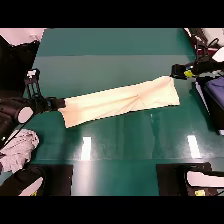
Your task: Fold the shirts.
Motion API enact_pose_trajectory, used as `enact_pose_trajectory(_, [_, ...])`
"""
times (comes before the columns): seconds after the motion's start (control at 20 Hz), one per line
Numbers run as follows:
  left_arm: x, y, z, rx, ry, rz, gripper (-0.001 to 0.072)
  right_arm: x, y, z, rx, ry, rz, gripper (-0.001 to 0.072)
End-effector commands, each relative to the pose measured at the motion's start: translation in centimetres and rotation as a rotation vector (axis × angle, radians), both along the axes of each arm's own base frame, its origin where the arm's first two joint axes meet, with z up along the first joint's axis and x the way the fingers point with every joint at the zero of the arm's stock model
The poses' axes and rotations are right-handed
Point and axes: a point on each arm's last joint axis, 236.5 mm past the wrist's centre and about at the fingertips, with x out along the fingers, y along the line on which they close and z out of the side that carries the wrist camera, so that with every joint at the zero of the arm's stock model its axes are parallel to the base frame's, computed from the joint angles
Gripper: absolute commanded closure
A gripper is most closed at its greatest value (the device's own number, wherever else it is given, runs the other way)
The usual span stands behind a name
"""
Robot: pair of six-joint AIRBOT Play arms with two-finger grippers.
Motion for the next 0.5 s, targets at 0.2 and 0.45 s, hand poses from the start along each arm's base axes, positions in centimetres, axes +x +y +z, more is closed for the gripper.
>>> enact_pose_trajectory(0.2, [4.1,-1.0,-2.1,-0.034,-0.062,0.006,0.0679,3.3,-0.6,-2.6,-0.005,-0.026,-0.032,0.0687])
enact_pose_trajectory(0.45, [4.9,-1.4,-2.5,-0.040,-0.077,0.000,0.0679,5.0,-1.1,-2.7,-0.009,-0.082,-0.060,0.0686])
